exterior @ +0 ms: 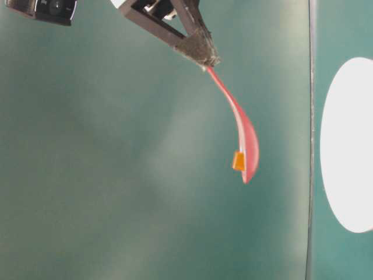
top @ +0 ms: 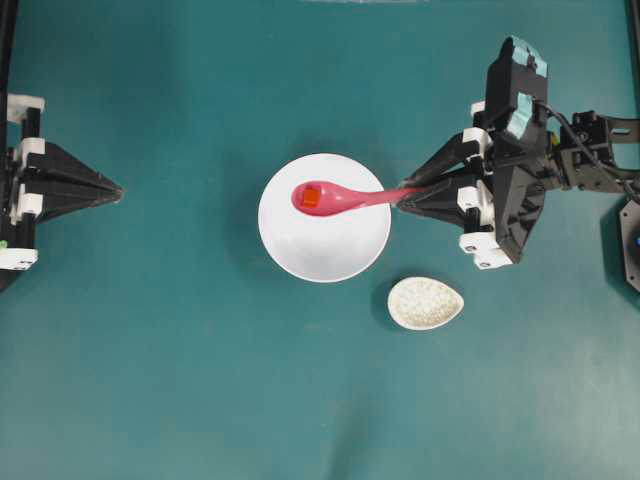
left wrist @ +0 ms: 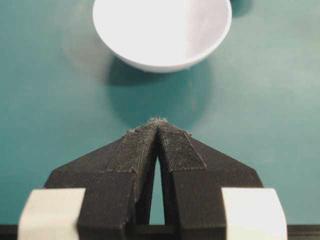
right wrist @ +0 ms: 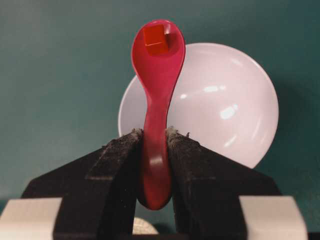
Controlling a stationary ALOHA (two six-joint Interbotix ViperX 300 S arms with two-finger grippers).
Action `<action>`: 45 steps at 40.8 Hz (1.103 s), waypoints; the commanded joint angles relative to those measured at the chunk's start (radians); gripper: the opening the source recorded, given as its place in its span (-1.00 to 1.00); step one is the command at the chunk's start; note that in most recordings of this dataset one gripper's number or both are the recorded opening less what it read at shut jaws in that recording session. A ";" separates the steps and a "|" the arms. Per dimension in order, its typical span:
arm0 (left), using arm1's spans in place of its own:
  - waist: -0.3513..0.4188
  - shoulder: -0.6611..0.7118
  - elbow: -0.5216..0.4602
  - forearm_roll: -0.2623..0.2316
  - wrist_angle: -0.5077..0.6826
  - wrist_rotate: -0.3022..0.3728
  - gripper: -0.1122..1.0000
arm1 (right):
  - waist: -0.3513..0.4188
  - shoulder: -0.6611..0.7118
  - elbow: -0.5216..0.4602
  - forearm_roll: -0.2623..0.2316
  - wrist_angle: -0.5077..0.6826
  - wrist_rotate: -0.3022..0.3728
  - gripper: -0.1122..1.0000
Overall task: Grip the spoon and scoop the red block from the bowl with right arm.
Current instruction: 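Raise the spoon holding the red cube above the bowl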
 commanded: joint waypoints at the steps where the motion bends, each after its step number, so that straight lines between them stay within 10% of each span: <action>1: -0.003 0.003 -0.029 0.000 -0.003 0.002 -0.80 | 0.003 -0.017 -0.029 0.002 -0.009 -0.002 -0.37; 45: -0.003 0.002 -0.029 0.002 0.018 0.008 -0.80 | 0.003 -0.018 -0.029 -0.003 -0.067 0.006 -0.37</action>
